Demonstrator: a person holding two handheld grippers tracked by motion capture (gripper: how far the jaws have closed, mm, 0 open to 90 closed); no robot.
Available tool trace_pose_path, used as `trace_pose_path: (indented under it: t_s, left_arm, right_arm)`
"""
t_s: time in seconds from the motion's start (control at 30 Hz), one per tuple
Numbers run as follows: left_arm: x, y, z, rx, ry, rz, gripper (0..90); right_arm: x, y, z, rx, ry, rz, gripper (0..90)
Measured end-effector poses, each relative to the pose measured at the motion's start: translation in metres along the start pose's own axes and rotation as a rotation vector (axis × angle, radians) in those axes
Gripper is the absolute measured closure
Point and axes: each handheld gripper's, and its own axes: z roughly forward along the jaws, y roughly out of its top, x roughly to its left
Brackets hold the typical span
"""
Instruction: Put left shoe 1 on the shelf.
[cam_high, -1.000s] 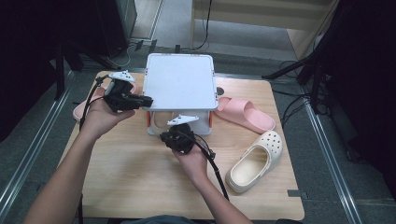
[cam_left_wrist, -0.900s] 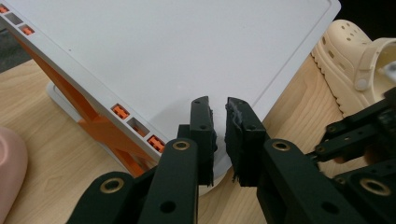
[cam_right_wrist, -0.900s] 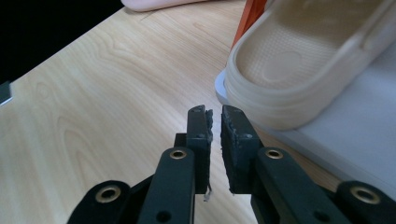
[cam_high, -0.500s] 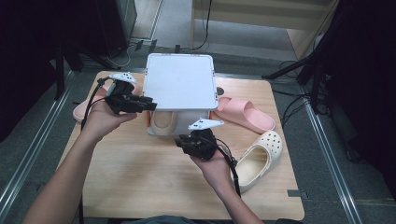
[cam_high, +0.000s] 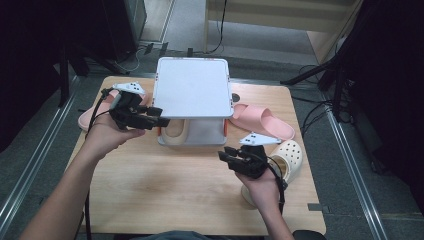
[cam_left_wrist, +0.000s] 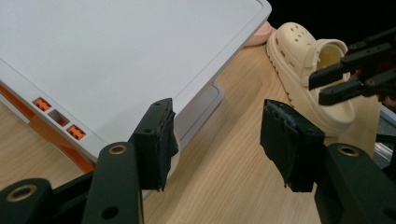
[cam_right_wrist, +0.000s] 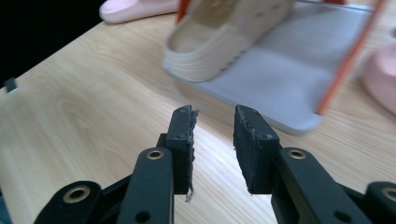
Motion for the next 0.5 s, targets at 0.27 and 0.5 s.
trace_pose_path:
  t_s: [0.27,0.5]
  left_arm:
    - [-0.007,-0.010,-0.010,-0.004,-0.001,-0.009,42.2]
    - [-0.012,-0.016,-0.013,-0.003,-0.008,-0.015,41.9]
  right_arm:
    - [-0.028,-0.015,-0.030,-0.024,-0.083,0.057,67.8]
    - [-0.048,-0.021,-0.048,-0.050,-0.125,0.090,65.2]
